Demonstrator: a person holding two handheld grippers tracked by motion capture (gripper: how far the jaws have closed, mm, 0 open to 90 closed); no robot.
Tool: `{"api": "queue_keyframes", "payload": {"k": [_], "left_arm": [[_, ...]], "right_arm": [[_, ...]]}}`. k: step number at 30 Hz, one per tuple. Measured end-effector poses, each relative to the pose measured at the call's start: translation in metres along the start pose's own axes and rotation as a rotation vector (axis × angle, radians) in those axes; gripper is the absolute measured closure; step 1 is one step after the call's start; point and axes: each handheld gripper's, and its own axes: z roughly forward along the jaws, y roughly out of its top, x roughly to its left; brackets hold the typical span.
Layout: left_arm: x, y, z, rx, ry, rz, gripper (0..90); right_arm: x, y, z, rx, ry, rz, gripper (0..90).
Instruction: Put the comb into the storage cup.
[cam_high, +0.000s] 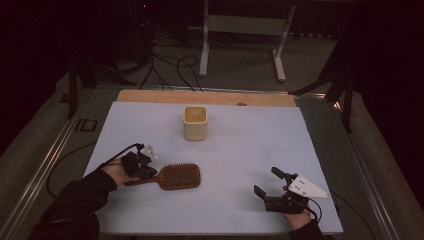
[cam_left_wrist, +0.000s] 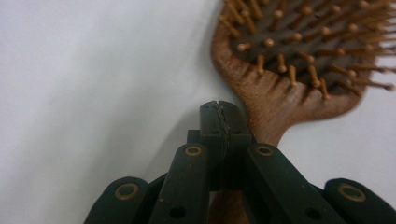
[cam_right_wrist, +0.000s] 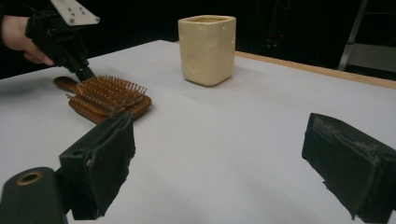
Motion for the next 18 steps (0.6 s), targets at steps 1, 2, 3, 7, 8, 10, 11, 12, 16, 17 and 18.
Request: {"api": "queue_keyframes", "payload": {"k": [1, 2, 3, 7, 8, 10, 11, 12, 16, 17, 18], "left_arm": [[-0.002, -0.001, 0.000, -0.001, -0.004, 0.000, 90.0], [-0.004, -0.002, -0.001, -0.001, -0.008, -0.001, 90.0], [-0.006, -0.003, -0.001, -0.006, -0.009, -0.004, 90.0], [-0.012, -0.007, -0.001, -0.019, -0.020, -0.014, 90.0], [-0.016, -0.009, -0.002, -0.024, -0.025, -0.018, 90.0], [-0.020, -0.011, -0.003, -0.024, -0.028, -0.017, 90.0], [-0.022, -0.012, -0.003, -0.029, -0.031, -0.018, 90.0], [-0.023, -0.013, -0.003, -0.029, -0.035, -0.020, 90.0], [-0.029, -0.015, -0.004, -0.029, -0.038, -0.022, 90.0], [-0.031, -0.015, -0.004, -0.029, -0.038, -0.024, 90.0], [-0.031, -0.015, -0.004, -0.024, -0.039, -0.022, 90.0]], "right_arm": [[0.000, 0.000, 0.000, 0.000, -0.001, 0.000, 9.4], [0.000, 0.000, 0.000, 0.000, -0.001, 0.000, 9.4], [0.000, 0.000, 0.000, 0.000, -0.001, -0.001, 9.3], [0.000, 0.000, 0.000, -0.001, 0.000, -0.001, 9.4], [0.000, 0.000, 0.000, -0.001, 0.001, -0.001, 9.3], [0.001, 0.000, 0.000, -0.002, 0.002, -0.003, 9.4], [0.001, 0.000, 0.001, 0.000, 0.001, -0.005, 9.4], [0.001, 0.000, 0.001, 0.000, 0.001, -0.005, 9.4], [0.001, 0.000, 0.001, 0.001, 0.002, -0.003, 9.3], [0.001, 0.000, 0.001, 0.003, 0.001, -0.003, 9.4], [0.001, 0.000, 0.001, 0.003, 0.001, -0.003, 9.3]]}}
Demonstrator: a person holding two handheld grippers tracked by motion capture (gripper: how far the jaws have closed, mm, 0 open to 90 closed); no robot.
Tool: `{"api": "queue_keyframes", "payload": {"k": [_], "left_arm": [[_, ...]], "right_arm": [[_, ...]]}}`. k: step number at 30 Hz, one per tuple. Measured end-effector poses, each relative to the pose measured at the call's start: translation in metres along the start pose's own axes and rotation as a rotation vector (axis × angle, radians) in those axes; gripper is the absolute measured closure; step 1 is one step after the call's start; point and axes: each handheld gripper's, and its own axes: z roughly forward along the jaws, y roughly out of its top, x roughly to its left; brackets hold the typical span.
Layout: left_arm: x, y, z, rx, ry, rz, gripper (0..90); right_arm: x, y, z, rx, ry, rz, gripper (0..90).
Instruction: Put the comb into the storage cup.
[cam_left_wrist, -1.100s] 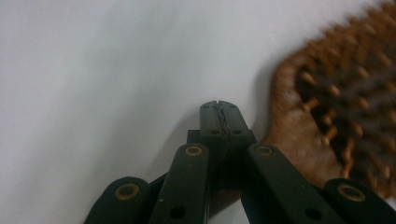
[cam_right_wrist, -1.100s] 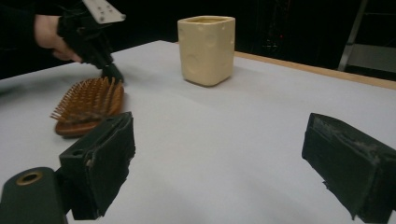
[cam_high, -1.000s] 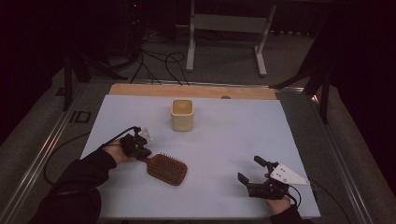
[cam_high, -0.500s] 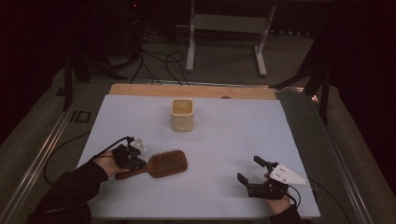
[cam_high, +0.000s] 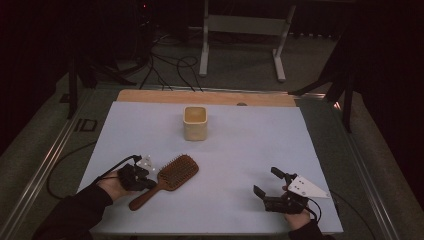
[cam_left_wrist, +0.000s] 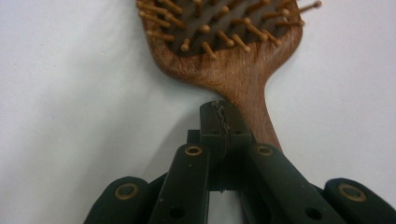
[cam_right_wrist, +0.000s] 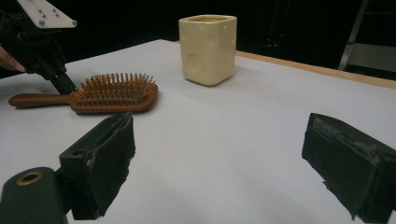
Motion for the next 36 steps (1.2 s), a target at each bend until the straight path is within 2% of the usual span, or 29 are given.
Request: {"api": "queue_keyframes", "payload": {"k": [9, 12, 21, 25, 28, 34, 36], "left_arm": [[-0.005, 0.001, 0.000, 0.013, -0.011, -0.006, 90.0], [-0.004, 0.000, -0.002, 0.010, -0.001, -0.026, 90.0], [-0.004, -0.004, -0.016, -0.002, 0.034, -0.078, 90.0], [-0.006, -0.004, -0.023, -0.012, 0.036, -0.093, 90.0], [-0.013, 0.000, -0.033, -0.007, 0.038, -0.093, 90.0], [-0.021, 0.005, -0.042, -0.012, 0.040, -0.129, 90.0], [-0.023, 0.006, -0.044, -0.023, 0.022, -0.141, 90.0]], "right_arm": [[0.000, 0.000, 0.001, 0.003, 0.000, -0.002, 9.3], [0.000, 0.000, 0.001, 0.003, -0.001, -0.001, 9.4], [0.000, 0.000, 0.001, 0.003, -0.003, -0.003, 9.4], [0.000, 0.000, 0.001, 0.003, -0.003, -0.001, 9.4], [0.000, -0.001, 0.001, 0.003, 0.000, -0.002, 9.4], [0.000, 0.000, 0.001, 0.004, -0.002, -0.002, 9.3], [0.001, 0.000, 0.002, 0.006, -0.002, -0.002, 9.4]]}}
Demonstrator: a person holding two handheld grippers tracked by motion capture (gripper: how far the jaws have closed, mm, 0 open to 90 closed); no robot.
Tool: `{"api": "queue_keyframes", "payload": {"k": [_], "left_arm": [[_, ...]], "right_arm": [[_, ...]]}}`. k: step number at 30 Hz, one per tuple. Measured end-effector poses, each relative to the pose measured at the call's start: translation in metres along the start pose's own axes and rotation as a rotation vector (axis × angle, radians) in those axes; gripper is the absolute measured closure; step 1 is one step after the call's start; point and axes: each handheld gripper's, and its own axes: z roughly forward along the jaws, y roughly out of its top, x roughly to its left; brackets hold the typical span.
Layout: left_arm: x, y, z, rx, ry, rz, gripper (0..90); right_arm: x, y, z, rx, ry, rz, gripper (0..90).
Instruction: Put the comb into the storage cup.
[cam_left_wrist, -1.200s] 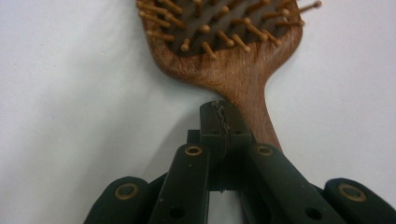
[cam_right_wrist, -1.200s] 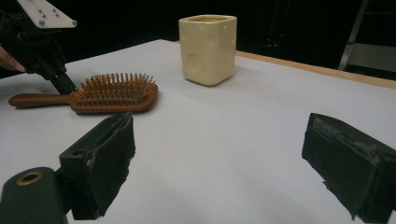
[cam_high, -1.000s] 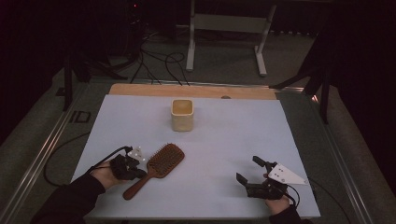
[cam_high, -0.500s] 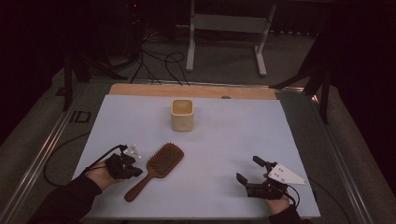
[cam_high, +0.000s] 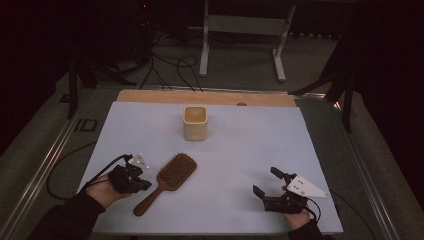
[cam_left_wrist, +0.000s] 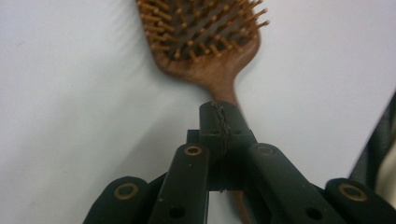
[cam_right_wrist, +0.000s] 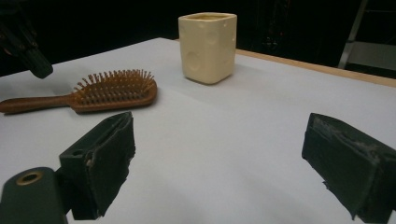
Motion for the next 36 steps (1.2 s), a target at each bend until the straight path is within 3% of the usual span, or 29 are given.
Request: {"api": "queue_keyframes", "payload": {"k": [5, 12, 17, 24, 28, 31, 36], "left_arm": [[-0.004, 0.005, -0.002, -0.001, 0.007, -0.011, 88.2], [-0.014, 0.012, 0.004, 0.002, 0.026, -0.024, 78.1], [-0.018, 0.015, 0.011, 0.009, 0.036, -0.046, 65.0], [-0.022, 0.018, 0.022, 0.066, 0.046, -0.063, 43.8], [-0.021, 0.020, 0.030, 0.114, 0.071, -0.105, 18.3], [-0.018, 0.022, 0.035, 0.131, 0.087, -0.146, 6.4], [-0.017, 0.025, 0.040, 0.166, 0.078, -0.159, 4.5]], "right_arm": [[0.000, 0.000, 0.000, 0.000, 0.000, -0.001, 9.4], [0.000, 0.000, 0.000, 0.004, 0.001, 0.003, 9.4], [0.001, 0.000, 0.001, 0.006, 0.001, -0.001, 9.3], [0.000, -0.001, 0.002, 0.010, 0.005, -0.004, 9.4], [0.000, -0.001, 0.001, 0.011, 0.003, -0.004, 9.4], [0.001, -0.001, 0.002, 0.013, 0.002, -0.008, 9.4], [0.000, -0.001, 0.002, 0.016, -0.002, -0.005, 9.4]]}}
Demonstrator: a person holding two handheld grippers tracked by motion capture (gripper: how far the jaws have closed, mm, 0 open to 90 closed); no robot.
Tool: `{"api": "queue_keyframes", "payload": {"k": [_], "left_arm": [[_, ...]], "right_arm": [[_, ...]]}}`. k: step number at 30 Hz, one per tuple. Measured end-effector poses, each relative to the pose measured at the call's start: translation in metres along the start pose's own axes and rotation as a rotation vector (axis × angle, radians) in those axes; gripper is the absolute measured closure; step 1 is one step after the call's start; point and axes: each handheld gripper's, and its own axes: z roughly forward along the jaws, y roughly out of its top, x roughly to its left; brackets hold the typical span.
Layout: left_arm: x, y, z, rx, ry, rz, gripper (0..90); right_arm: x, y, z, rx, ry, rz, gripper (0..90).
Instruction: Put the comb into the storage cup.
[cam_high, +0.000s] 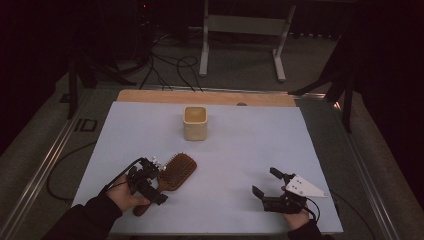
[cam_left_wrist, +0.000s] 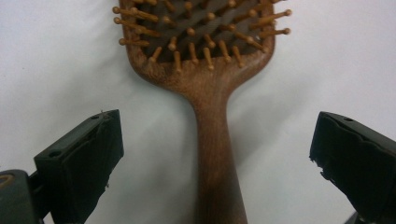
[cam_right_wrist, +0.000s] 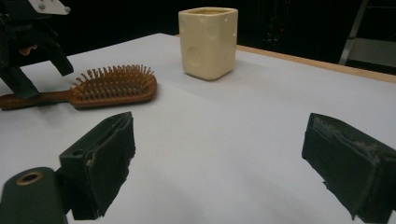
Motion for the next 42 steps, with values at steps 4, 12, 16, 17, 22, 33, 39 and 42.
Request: {"api": "queue_keyframes", "payload": {"k": [4, 12, 16, 17, 22, 33, 39, 42], "left_arm": [[0.000, 0.003, 0.003, 0.013, -0.006, -0.005, 7.6], [-0.001, 0.010, 0.010, 0.057, 0.008, -0.021, 23.9], [-0.002, 0.011, 0.015, 0.076, 0.014, -0.016, 32.7], [-0.002, 0.011, 0.015, 0.078, 0.012, -0.021, 35.6], [-0.001, 0.011, 0.015, 0.073, 0.017, -0.033, 47.0], [0.002, 0.013, 0.015, 0.102, 0.018, -0.031, 67.0], [0.003, 0.014, 0.016, 0.118, 0.023, 0.009, 71.7], [0.006, 0.013, 0.016, 0.112, 0.007, 0.006, 72.7]], "right_arm": [[0.000, 0.000, 0.000, 0.001, 0.000, 0.001, 9.4], [0.001, 0.000, 0.000, 0.004, 0.002, -0.002, 9.3], [0.000, 0.000, 0.000, 0.002, 0.004, -0.002, 9.4], [0.000, 0.000, 0.000, 0.001, 0.004, -0.002, 9.4], [0.001, 0.000, -0.001, 0.003, 0.002, -0.003, 9.4], [0.001, 0.000, 0.000, 0.007, 0.001, -0.009, 9.4], [0.001, 0.000, 0.000, 0.006, 0.003, -0.006, 9.4], [0.002, 0.000, 0.000, 0.006, 0.003, -0.012, 9.4]]}}
